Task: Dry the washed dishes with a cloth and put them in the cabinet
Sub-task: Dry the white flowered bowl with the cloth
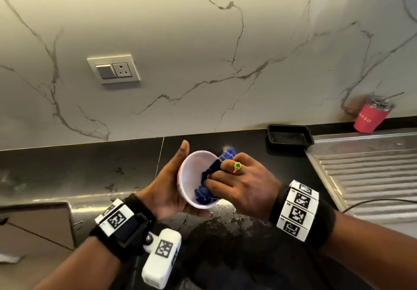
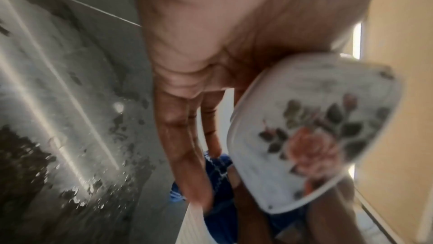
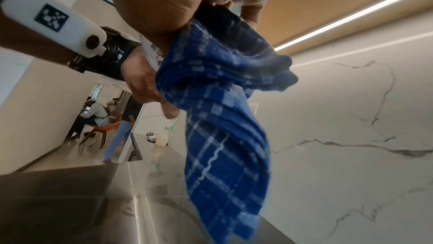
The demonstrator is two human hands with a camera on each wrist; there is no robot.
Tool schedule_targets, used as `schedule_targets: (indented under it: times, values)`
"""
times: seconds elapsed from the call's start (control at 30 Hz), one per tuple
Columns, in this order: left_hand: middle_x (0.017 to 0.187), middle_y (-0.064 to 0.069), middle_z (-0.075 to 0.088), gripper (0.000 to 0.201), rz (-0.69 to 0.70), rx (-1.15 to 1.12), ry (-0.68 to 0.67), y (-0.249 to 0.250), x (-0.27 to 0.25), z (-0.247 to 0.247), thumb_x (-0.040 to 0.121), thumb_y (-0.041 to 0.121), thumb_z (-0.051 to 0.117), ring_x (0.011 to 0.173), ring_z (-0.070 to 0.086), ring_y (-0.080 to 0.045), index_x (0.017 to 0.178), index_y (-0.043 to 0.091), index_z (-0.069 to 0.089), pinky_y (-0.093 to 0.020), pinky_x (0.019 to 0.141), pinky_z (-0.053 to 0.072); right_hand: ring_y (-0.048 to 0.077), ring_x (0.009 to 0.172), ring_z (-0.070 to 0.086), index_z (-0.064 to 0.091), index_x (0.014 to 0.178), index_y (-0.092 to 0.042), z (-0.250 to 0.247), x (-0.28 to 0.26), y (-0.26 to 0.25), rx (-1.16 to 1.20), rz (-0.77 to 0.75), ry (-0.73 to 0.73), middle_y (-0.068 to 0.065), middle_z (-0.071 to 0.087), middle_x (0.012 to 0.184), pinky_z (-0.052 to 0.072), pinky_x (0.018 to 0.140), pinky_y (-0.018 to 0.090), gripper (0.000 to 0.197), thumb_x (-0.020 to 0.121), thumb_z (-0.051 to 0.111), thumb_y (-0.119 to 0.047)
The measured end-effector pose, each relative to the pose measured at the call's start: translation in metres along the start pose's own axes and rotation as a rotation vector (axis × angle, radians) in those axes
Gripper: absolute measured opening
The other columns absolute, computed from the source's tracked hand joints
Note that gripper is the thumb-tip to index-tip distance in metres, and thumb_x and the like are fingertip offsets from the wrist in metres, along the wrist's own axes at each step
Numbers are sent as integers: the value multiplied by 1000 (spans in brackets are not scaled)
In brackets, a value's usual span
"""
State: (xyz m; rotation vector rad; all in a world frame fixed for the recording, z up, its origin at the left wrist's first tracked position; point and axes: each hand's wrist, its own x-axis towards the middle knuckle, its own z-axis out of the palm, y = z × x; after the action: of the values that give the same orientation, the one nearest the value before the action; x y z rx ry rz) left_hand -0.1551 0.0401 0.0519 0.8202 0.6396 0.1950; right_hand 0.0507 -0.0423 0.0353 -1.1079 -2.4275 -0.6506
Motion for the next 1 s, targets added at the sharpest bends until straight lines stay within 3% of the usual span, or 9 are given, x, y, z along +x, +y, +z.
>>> schedule_targets:
  times: [0.1,0.2,0.33,0.5,0.57,0.67,0.77,0.9,1.0]
  values:
    - [119,-22,67,90,-32,62,-33,-2,-5,-1,71,88,51,85,71,-38,135,25,64,-40,56,60,25,93,65,69,111,-17,-2,-2,4,-43,-33,-11,-2,71,105,51,77,39,24,104,46,-17]
    - [107,-23,69,74,117,119,68,-5,-1,3,77,79,52,74,72,-37,126,26,70,-32,48,57,26,102,62,67,116,-16,-1,9,-1,3,57,-98,-1,71,114,50,81,39,26,95,53,-16]
    - [115,-21,70,87,378,175,255,-7,10,6,66,79,69,91,72,-32,128,18,65,-40,67,59,26,98,62,70,116,-13,3,21,-12,417,333,-92,2,74,108,50,88,36,46,72,63,-4]
    - [117,-26,66,69,593,222,359,-10,14,10,77,67,59,103,69,-38,127,21,61,-55,83,57,21,88,59,72,106,-15,-4,24,-21,1131,781,-84,4,62,93,52,81,49,37,71,62,-16]
    - [120,-21,64,57,638,336,359,-11,12,5,81,65,53,109,66,-40,123,26,64,-62,89,54,20,93,59,71,110,-19,-3,21,-23,1078,720,-116,1,63,96,52,81,48,38,73,64,-16]
    - [120,-15,66,57,600,421,335,-16,7,4,84,65,50,112,64,-42,123,27,65,-67,86,53,23,99,61,69,120,-24,3,15,-16,459,324,-169,-3,72,109,53,77,38,47,74,66,-13]
    - [119,-11,69,60,596,445,336,-15,4,6,86,63,48,108,69,-31,126,21,63,-43,78,61,24,105,63,60,133,-24,6,19,-7,64,172,-197,-4,69,125,46,76,36,54,81,68,-18]
    - [119,-16,69,59,664,415,351,-8,3,8,83,71,57,110,68,-34,121,27,68,-48,86,60,30,106,63,64,131,-23,5,28,-12,278,294,-198,1,71,120,54,80,42,57,76,63,-10]
    - [119,-20,65,71,758,375,385,-5,6,13,76,82,60,108,67,-36,122,28,66,-56,87,56,29,81,65,74,107,-12,-5,38,-13,914,623,-128,13,71,89,56,71,46,42,67,64,-11]
